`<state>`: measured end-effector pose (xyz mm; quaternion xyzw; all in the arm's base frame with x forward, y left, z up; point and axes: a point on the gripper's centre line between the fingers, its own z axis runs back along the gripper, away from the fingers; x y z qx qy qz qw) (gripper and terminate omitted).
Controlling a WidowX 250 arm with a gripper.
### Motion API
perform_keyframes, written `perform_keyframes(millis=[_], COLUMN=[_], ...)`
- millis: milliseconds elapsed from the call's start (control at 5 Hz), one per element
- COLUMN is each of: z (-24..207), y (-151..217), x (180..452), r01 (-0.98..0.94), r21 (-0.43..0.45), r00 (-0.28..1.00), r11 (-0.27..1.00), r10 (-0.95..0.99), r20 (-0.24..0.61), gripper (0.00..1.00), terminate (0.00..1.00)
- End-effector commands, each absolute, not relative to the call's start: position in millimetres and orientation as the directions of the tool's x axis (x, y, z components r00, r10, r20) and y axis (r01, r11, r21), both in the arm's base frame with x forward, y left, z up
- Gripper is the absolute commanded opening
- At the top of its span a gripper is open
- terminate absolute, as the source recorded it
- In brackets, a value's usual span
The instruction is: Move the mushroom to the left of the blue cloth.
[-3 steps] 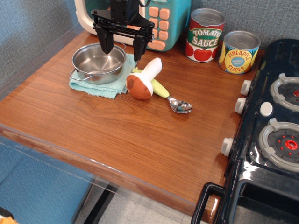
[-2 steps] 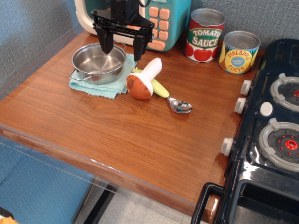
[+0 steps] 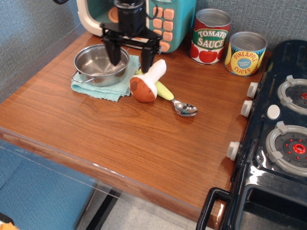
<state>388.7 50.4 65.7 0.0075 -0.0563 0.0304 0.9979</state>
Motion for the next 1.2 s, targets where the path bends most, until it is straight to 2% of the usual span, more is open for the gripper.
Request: perform_keyframes(millis=[0,600,800,1000], z=[97,58,61,74], y=[18,23,20,16], x=[407,425,425,426], r01=[0.019,-0.005,0.029,0.054], r21=[0.006,0.038,0.020,-0.002], r00=[0.976,0.996,0.993,0.990], r11=[1.000,0.999,0.999,0.999], r10=[-0.020,0.001,-0.031,-0.054], r20=[0.218,0.094,0.113,0.133], gripper=[1.00,1.00,0.00,0.00], terminate=[0.00,0.00,0.00,0.00])
